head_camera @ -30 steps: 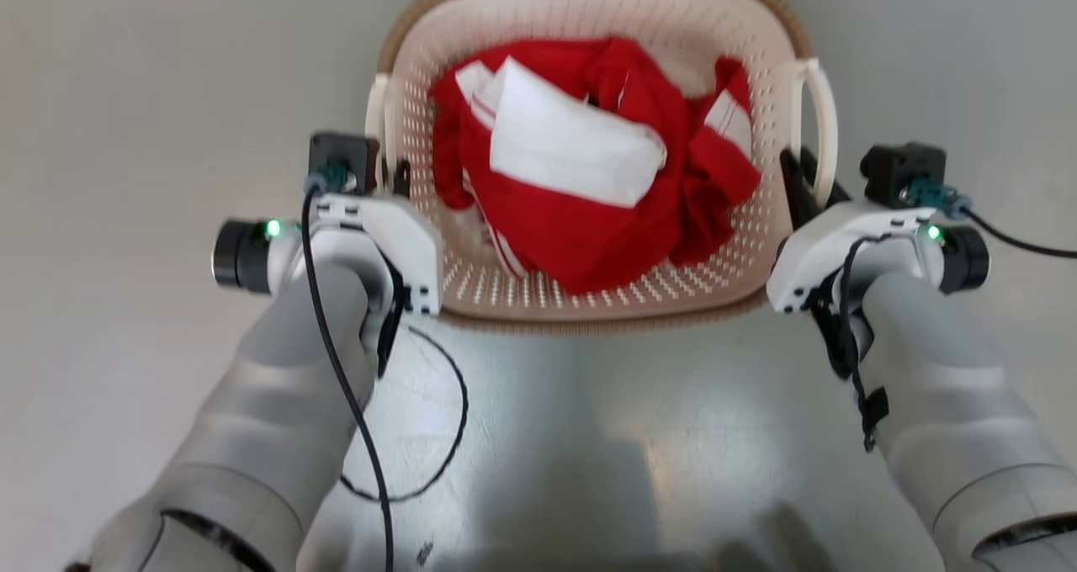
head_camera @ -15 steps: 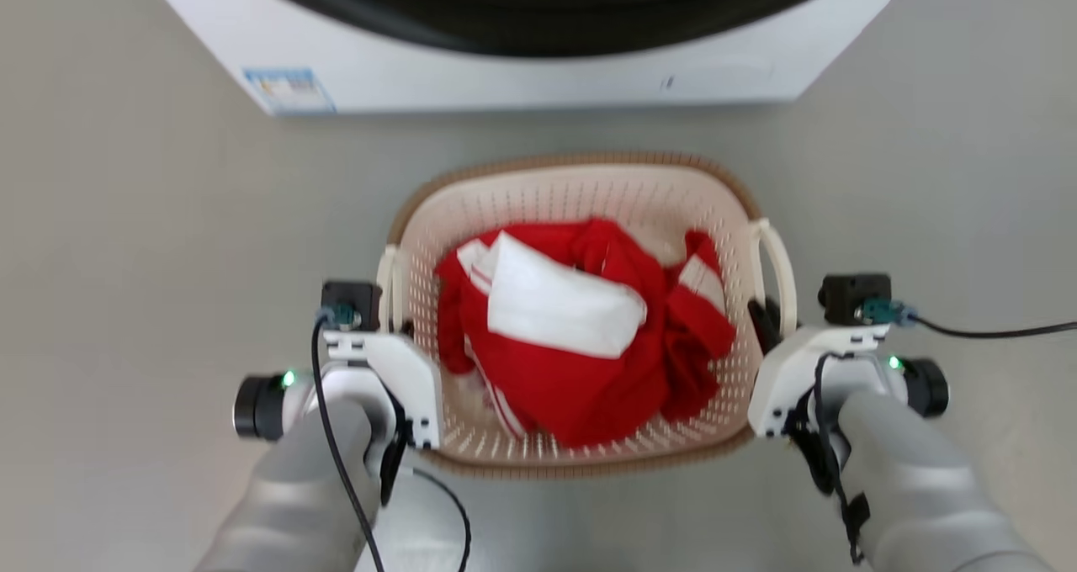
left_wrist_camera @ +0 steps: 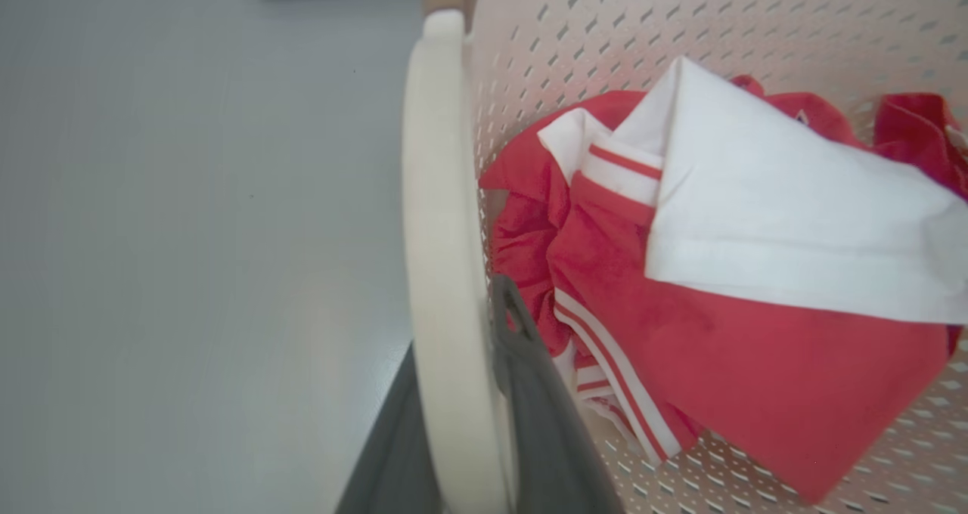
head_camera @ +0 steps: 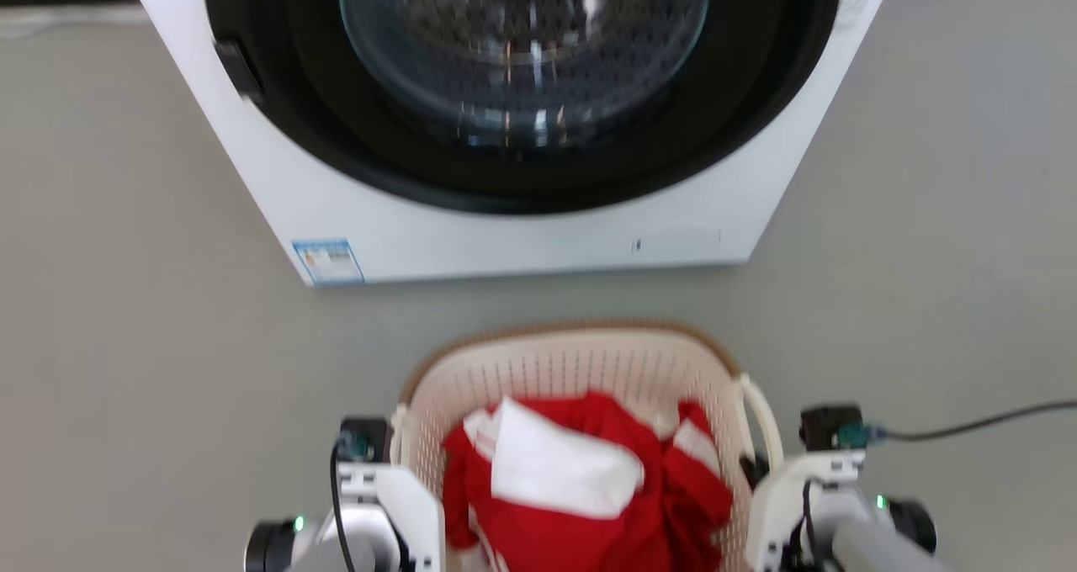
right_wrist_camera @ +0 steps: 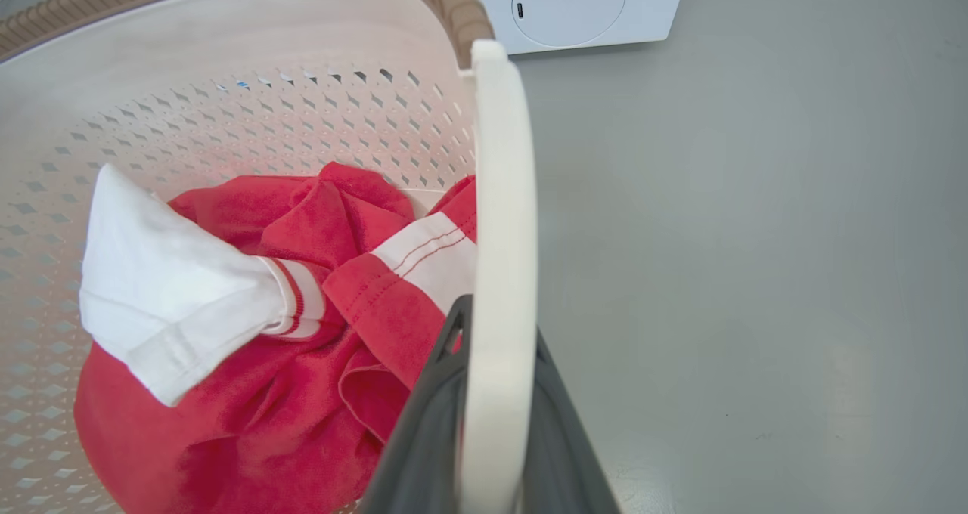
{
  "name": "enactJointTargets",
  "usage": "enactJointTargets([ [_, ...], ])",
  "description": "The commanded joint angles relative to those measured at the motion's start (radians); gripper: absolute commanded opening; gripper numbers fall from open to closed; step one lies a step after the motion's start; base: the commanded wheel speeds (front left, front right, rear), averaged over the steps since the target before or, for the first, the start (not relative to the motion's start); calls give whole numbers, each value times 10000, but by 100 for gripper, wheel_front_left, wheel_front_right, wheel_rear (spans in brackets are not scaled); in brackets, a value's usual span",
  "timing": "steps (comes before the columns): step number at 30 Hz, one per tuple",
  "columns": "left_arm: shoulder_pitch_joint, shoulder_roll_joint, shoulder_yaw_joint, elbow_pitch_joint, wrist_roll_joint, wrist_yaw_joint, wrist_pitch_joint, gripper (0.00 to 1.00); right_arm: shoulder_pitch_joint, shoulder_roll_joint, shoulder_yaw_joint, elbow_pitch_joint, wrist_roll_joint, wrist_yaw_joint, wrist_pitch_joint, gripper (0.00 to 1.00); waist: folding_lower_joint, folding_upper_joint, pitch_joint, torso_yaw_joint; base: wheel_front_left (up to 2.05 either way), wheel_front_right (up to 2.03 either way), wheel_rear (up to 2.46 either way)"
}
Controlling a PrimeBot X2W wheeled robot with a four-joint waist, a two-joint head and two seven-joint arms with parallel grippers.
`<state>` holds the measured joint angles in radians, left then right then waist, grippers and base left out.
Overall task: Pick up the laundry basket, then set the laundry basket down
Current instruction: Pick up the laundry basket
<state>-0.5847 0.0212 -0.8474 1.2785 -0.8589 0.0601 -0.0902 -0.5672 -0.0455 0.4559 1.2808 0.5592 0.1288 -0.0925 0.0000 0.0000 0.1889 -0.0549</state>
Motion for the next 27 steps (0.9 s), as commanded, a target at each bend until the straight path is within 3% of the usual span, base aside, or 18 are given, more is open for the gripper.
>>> enactJointTargets([
  [1,235,290,72,-50,-91,4,5,0,325,-47,345,-83,243,19,42,0,0,0,-994,-57,0,0,0],
  [10,986,290,-176,-139,-370,-52,265,0,946,-47,973,-167,963,19,311,0,0,0,-1937,-72,0,0,0],
  [27,1215,290,-586,-149,-674,-289,125,0,976,-47,2076,-183,1894,19,356,0,0,0,-2355,-184,0,0,0],
])
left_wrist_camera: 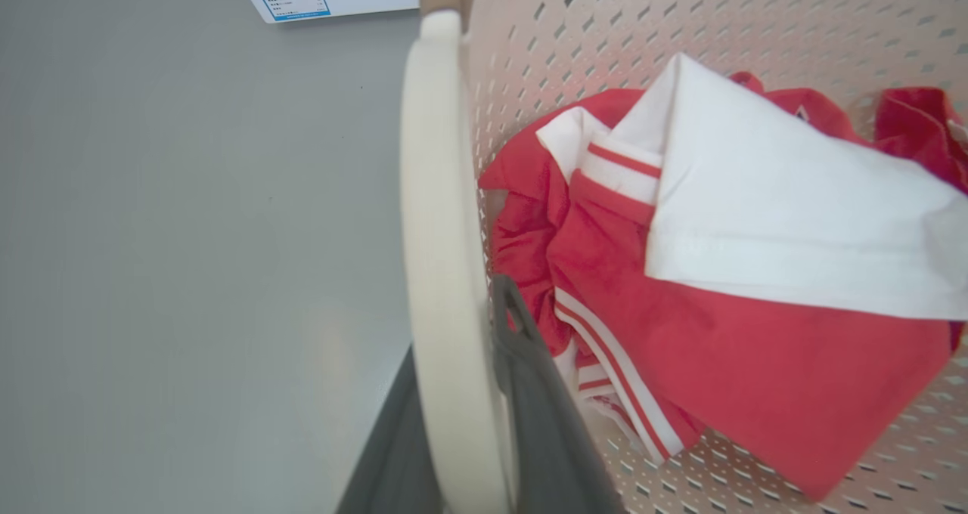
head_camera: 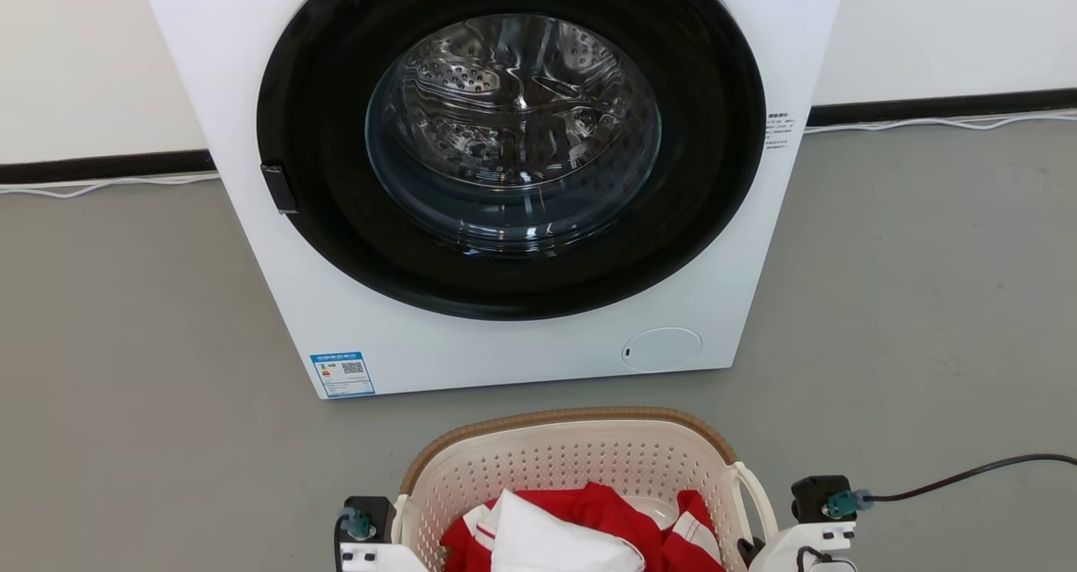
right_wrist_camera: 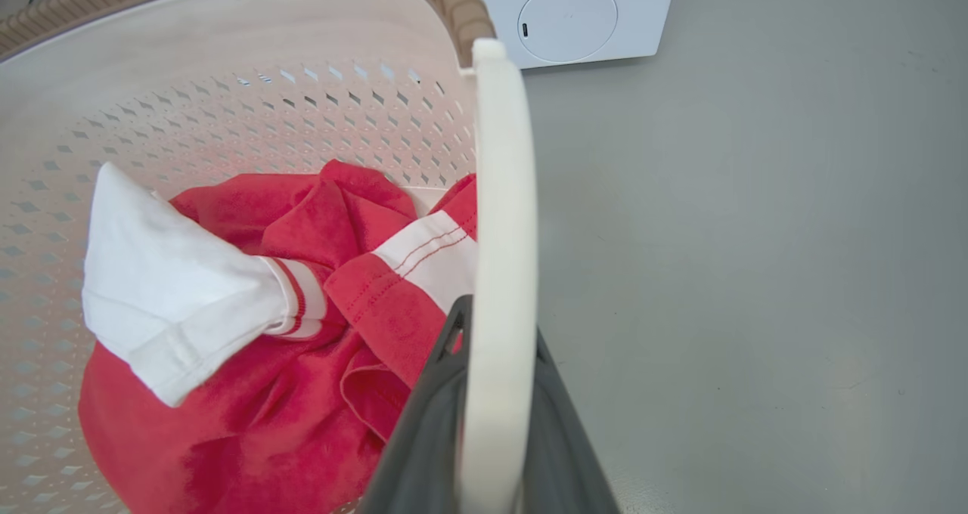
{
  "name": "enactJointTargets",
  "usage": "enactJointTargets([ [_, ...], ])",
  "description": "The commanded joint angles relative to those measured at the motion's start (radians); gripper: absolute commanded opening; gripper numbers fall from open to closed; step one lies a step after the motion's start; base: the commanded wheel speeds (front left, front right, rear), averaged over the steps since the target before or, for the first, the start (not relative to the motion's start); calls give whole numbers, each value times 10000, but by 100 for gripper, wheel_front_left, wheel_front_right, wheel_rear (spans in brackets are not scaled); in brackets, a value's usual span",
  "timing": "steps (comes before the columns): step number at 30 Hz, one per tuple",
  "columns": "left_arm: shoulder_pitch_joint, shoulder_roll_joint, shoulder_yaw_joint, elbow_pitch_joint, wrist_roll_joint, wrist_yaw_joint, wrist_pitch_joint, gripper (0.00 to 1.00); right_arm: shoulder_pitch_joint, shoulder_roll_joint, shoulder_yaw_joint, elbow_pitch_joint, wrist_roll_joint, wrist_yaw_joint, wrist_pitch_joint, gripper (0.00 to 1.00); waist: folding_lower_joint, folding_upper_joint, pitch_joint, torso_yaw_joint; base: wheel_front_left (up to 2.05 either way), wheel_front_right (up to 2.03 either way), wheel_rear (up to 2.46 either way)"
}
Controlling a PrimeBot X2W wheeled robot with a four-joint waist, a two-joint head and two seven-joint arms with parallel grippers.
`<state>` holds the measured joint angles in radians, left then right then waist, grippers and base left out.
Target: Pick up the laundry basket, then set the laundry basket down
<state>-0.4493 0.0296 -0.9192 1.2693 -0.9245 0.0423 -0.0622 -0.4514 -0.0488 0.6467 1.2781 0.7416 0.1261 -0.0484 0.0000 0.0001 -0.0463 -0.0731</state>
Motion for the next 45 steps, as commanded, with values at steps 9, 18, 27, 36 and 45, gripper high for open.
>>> enactJointTargets([
  [9,-165,206,-27,-16,-163,-115,-188,0,-245,-14,534,-77,421,46,-152,0,0,-1,-28,-58,0,0,0],
  [18,-265,206,-176,41,-261,-133,-164,0,-310,-14,865,-46,815,46,-188,0,0,-1,29,-85,0,0,0],
  [27,-335,206,-300,88,-325,-124,-155,0,-349,-14,1172,-26,1146,46,-185,0,0,-1,74,-97,0,0,0],
  [36,-397,206,-435,116,-409,-98,-126,0,-390,-14,1482,3,1489,46,-263,0,0,-1,124,-41,0,0,0],
  [45,-677,206,-506,128,-488,16,-298,0,-656,-14,1881,-119,1692,46,-565,0,0,-1,595,-53,0,0,0],
])
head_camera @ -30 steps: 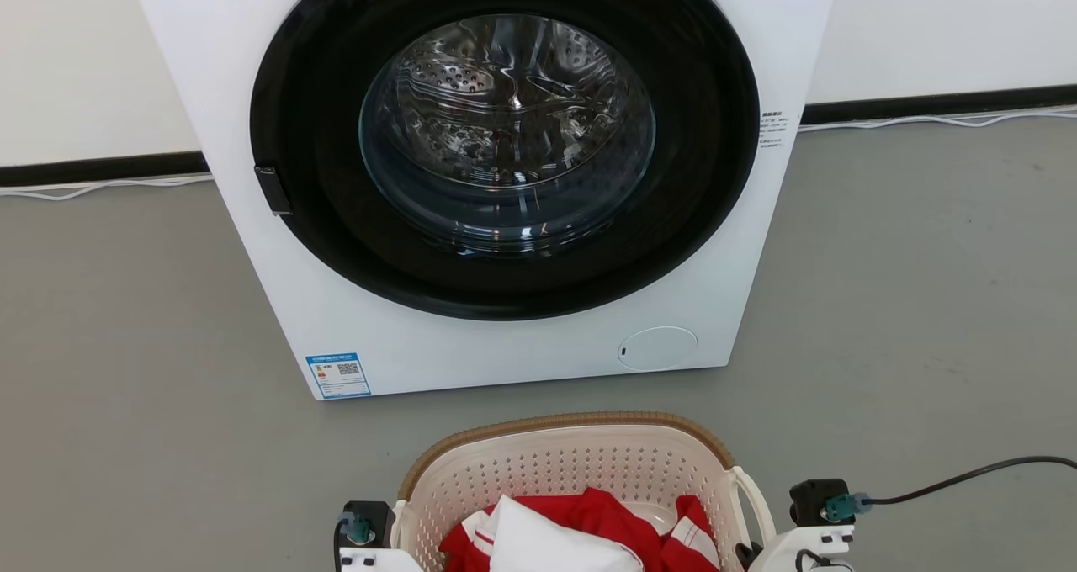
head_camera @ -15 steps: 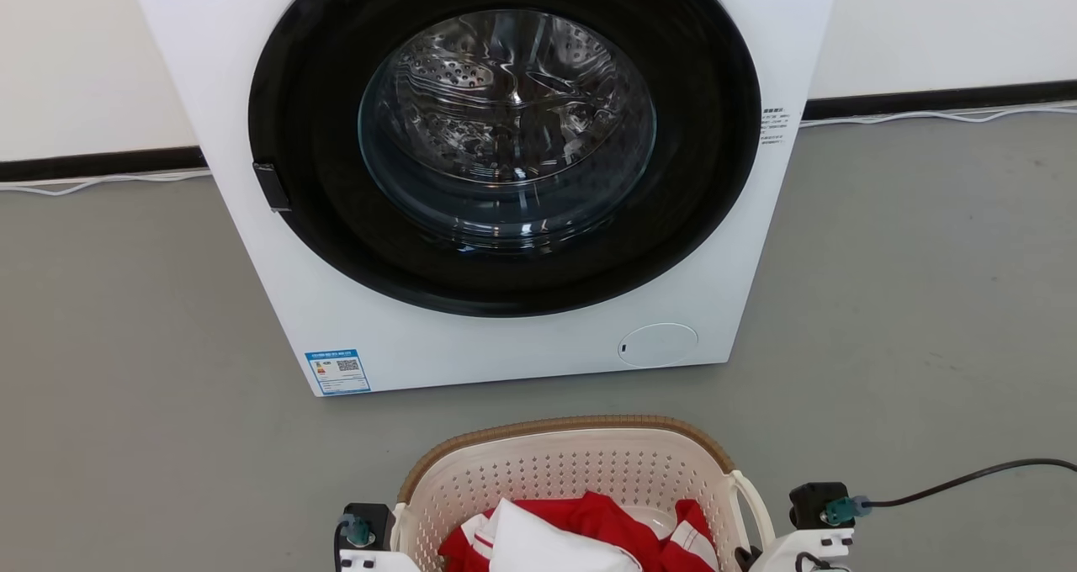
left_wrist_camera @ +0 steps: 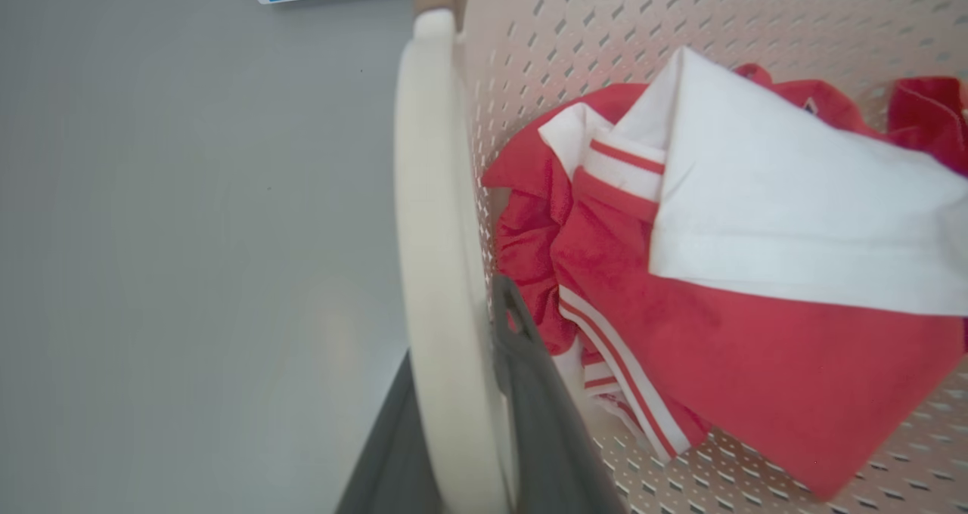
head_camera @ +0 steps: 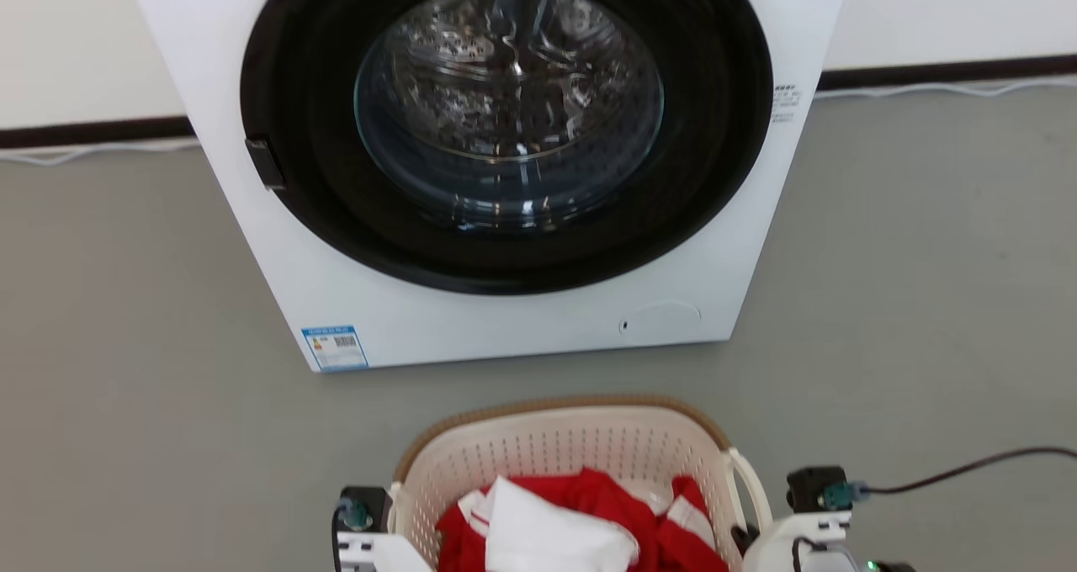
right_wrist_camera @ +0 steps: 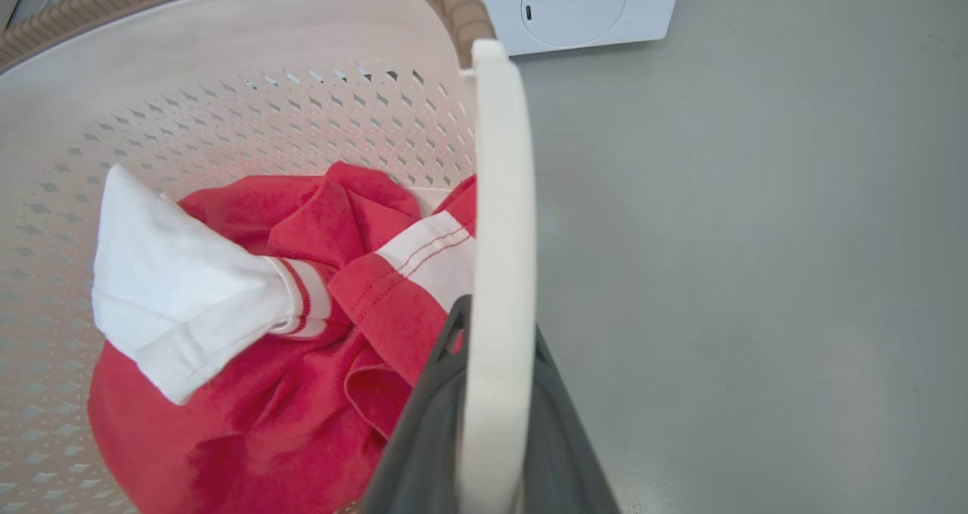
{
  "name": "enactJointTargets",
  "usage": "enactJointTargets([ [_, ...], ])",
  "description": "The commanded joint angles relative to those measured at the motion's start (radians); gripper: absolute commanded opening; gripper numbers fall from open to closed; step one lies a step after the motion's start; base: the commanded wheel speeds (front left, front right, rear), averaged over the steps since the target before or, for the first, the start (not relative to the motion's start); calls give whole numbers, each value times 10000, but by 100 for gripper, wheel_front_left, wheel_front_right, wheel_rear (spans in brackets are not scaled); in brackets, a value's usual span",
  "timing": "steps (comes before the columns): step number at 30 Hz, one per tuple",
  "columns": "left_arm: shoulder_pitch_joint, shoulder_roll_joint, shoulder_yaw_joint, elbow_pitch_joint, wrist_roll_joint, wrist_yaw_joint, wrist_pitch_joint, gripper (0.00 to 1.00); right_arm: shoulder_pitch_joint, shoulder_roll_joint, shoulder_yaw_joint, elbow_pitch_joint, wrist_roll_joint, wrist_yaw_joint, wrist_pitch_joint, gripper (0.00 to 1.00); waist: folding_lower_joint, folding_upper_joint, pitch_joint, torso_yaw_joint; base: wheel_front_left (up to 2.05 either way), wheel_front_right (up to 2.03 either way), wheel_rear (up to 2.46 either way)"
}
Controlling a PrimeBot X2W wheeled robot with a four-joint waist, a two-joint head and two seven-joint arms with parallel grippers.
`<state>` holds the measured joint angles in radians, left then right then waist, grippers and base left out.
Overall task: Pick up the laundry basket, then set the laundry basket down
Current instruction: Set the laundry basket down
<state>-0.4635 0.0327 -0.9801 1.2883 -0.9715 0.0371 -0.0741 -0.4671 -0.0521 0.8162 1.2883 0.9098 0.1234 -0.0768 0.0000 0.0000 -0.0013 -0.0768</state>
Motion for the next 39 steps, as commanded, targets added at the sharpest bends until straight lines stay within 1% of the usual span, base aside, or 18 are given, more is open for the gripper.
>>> enactJointTargets([
  [1,-599,175,88,-59,-13,88,-182,0,-543,18,223,-252,33,73,-339,0,0,0,249,-26,0,0,0],
  [7,-1367,175,100,-67,8,352,-412,0,-1135,18,452,-344,21,73,-875,0,0,0,1397,-16,0,0,0],
  [10,-1895,175,106,-74,41,528,-517,0,-1576,18,483,-371,15,73,-1202,0,0,0,2148,3,0,0,0],
  [11,-2261,175,133,-105,37,663,-574,0,-1884,18,475,-366,9,73,-1391,0,0,0,2660,41,0,0,0],
  [13,-2601,175,174,-158,25,806,-703,0,-2220,18,524,-325,-122,73,-1561,0,0,0,3135,81,0,0,0],
  [20,-3651,175,187,-417,67,1213,-1050,0,-3262,18,210,-118,-492,73,-1832,0,0,0,4692,240,0,0,0],
  [21,-3651,175,187,-417,67,1213,-1050,0,-3262,18,210,-118,-492,73,-1832,0,0,0,4692,240,0,0,0],
  [26,-4278,175,251,-644,97,1524,-1419,0,-4103,18,-586,-68,-1231,73,-1845,0,0,0,5666,306,0,0,0],
  [29,-4451,493,320,-682,235,1311,-1755,0,-4501,18,-1176,-141,-1824,73,-1847,0,0,0,6266,300,0,0,0],
  [33,-4826,575,492,-794,375,1235,-1860,0,-4697,-49,-2095,-442,-2702,73,-1848,0,0,0,6849,352,0,0,0],
  [39,-5185,935,1025,-1602,1001,1462,-1873,0,-4528,-92,-3543,-1142,-4075,73,-1848,0,0,0,7578,348,0,0,0],
])
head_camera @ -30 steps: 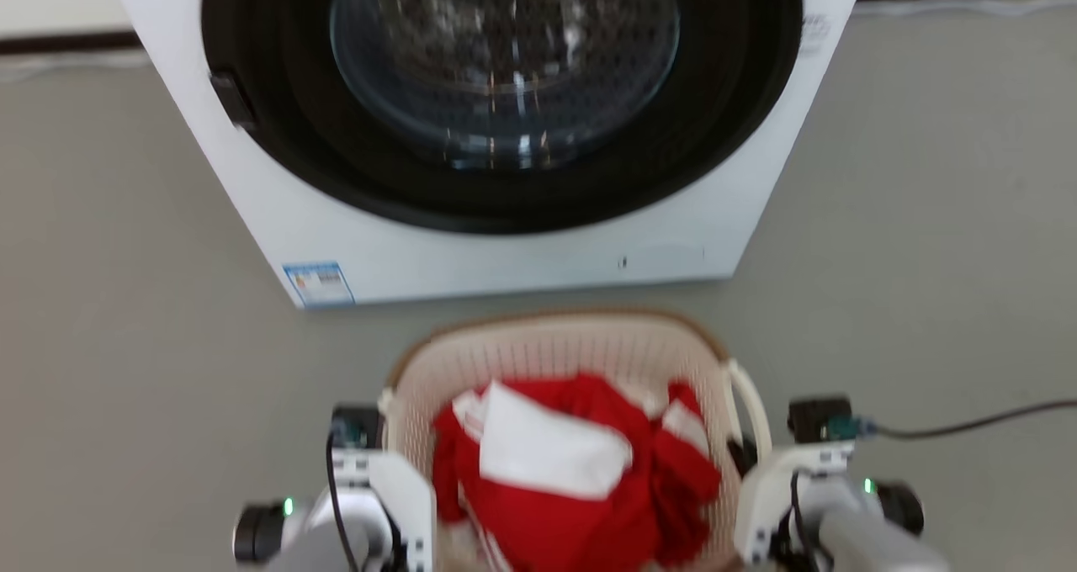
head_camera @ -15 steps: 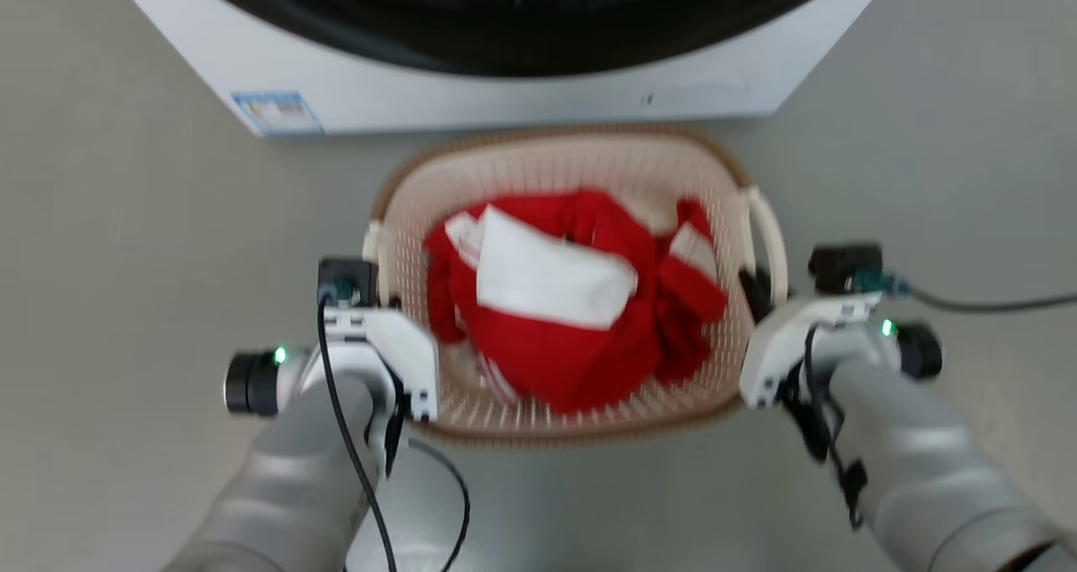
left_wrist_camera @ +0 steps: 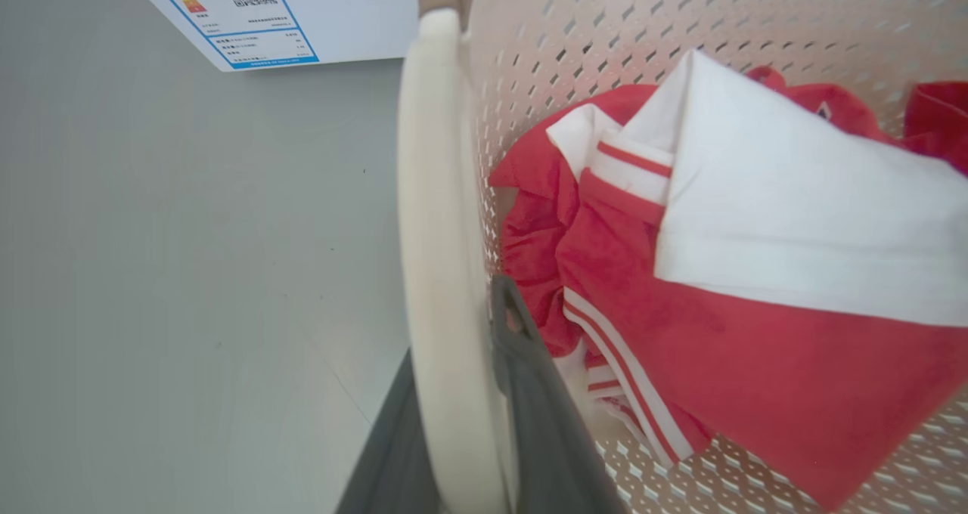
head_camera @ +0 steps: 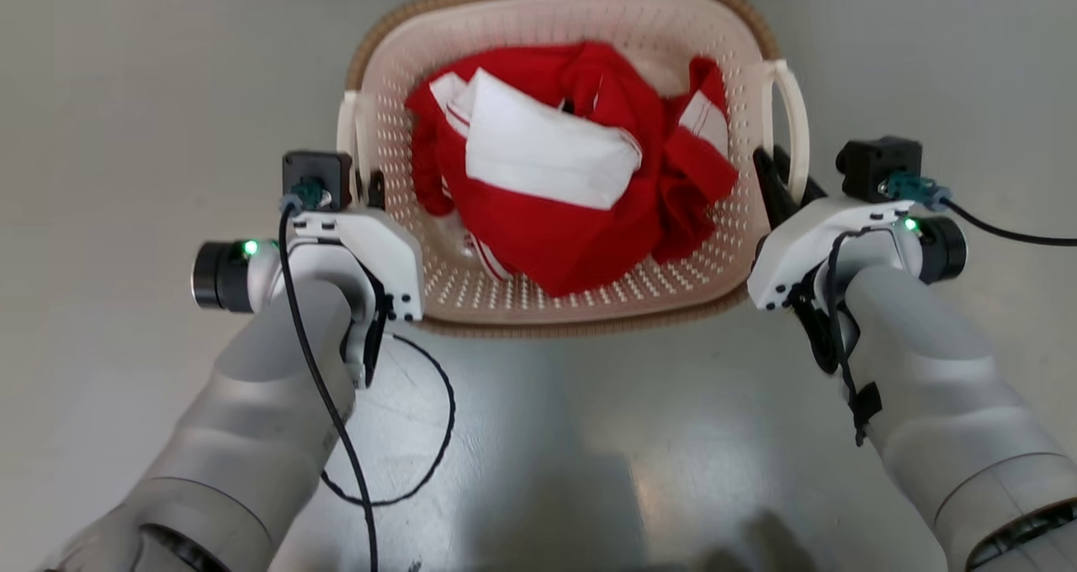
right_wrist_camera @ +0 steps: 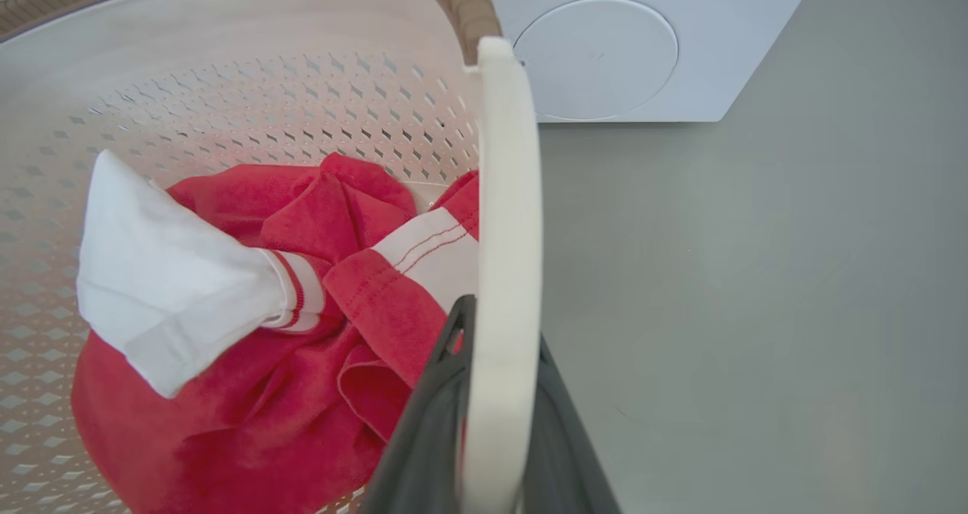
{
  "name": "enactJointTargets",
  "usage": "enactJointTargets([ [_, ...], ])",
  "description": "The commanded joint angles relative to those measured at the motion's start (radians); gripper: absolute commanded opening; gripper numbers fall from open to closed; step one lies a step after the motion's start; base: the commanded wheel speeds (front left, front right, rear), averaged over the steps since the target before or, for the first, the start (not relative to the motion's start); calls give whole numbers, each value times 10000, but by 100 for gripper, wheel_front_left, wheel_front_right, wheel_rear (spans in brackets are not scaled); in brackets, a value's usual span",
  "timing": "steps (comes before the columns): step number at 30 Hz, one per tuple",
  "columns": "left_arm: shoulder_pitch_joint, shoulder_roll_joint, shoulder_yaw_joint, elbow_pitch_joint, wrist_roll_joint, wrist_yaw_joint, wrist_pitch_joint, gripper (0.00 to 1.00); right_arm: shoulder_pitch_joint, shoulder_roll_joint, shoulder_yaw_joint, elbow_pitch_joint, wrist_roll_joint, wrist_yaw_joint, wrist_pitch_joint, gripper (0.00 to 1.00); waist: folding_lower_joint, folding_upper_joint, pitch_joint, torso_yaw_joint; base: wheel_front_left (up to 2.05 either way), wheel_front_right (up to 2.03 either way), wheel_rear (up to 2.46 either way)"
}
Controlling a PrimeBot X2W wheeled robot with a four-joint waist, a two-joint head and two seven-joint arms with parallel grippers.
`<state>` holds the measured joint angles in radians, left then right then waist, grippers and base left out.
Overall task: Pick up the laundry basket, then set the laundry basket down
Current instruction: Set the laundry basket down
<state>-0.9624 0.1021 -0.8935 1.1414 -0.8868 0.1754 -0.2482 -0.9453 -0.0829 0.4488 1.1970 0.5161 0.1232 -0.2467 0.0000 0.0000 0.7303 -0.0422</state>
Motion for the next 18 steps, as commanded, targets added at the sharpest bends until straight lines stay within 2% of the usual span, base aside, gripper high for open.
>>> enactJointTargets([
  [1,-207,295,254,-272,289,120,-132,0,312,223,-99,-329,-354,75,-150,0,0,0,359,-5,0,0,0],
  [9,-241,480,959,-847,1195,260,-134,0,622,296,-1530,-873,-1780,75,-150,0,0,0,983,-54,0,0,0],
  [18,-413,395,1611,-1074,1983,222,-135,0,685,323,-2226,-1339,-2396,75,-150,0,0,0,1523,15,0,0,0],
])
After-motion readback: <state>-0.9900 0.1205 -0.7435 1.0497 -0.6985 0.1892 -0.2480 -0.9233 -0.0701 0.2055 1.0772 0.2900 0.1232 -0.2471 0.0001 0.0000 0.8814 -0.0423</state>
